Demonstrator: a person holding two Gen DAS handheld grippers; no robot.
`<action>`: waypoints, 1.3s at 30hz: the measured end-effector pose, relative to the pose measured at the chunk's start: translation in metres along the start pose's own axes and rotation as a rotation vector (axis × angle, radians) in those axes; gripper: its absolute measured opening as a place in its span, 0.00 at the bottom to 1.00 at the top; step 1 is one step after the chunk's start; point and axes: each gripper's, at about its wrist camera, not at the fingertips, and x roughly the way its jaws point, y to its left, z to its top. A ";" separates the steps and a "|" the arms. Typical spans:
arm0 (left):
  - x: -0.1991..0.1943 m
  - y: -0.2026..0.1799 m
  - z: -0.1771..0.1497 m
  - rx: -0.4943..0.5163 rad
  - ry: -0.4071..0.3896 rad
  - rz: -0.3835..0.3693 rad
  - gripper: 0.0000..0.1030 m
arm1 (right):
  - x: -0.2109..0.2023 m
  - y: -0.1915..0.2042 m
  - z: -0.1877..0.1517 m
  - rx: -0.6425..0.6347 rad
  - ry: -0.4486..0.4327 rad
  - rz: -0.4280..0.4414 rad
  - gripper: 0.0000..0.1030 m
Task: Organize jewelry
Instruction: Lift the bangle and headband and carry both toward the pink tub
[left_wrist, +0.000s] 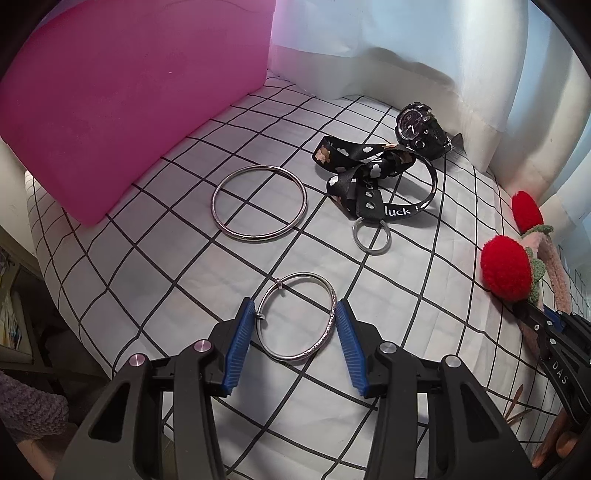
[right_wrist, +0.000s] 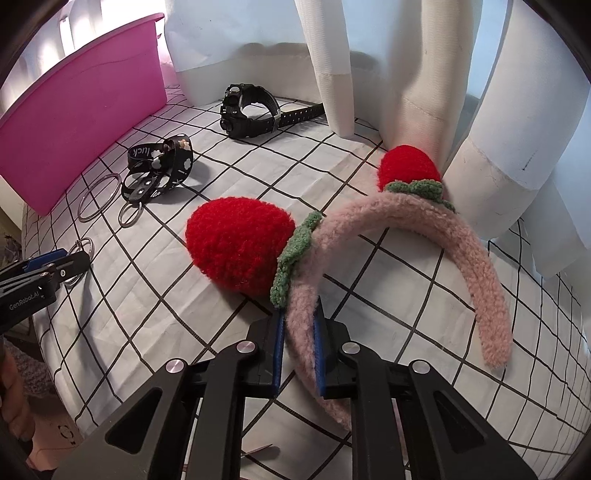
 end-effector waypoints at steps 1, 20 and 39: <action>0.001 0.000 0.000 0.002 0.001 0.000 0.43 | -0.001 0.001 0.000 -0.004 -0.005 0.001 0.12; -0.032 -0.002 0.013 0.022 -0.028 -0.026 0.43 | -0.058 0.001 0.020 0.041 -0.087 0.056 0.11; -0.122 0.003 0.050 0.023 -0.145 -0.039 0.43 | -0.131 0.022 0.047 0.005 -0.194 0.110 0.11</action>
